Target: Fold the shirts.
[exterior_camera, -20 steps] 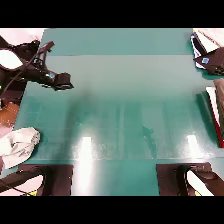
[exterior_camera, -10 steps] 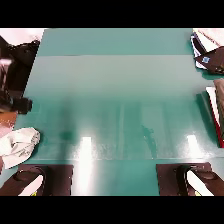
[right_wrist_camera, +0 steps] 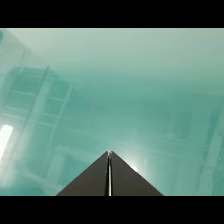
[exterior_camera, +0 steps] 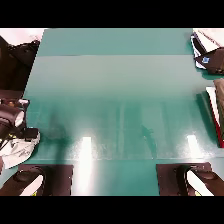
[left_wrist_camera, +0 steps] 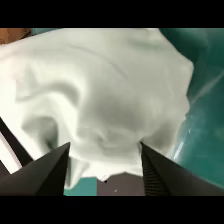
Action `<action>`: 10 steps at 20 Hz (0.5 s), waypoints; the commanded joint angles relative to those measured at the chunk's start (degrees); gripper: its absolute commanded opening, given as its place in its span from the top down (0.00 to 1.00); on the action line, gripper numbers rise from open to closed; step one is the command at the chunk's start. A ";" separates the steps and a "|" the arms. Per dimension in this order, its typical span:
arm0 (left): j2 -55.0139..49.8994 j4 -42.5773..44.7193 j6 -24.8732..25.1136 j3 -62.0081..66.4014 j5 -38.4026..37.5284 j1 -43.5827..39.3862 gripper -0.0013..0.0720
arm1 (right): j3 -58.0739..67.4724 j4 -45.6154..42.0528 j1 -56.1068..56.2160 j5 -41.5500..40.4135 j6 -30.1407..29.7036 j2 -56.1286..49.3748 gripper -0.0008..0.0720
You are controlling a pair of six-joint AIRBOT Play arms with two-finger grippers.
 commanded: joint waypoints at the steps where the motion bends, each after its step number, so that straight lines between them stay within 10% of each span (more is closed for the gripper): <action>1: 0.07 1.79 -5.11 -5.05 5.40 0.04 0.28 | -0.02 0.13 -0.04 1.38 -0.15 0.04 0.96; 2: 0.07 1.84 -5.09 -5.03 5.90 0.04 0.38 | -0.02 0.15 -0.04 1.66 -0.17 0.07 0.96; 4: 0.07 1.75 -5.09 -4.68 5.55 0.02 0.94 | -0.02 0.17 -0.04 1.66 -0.15 0.07 0.96; 10: 0.09 -7.43 6.54 21.35 -0.52 0.02 0.95 | 0.00 0.74 -0.04 -1.68 -0.13 0.11 0.96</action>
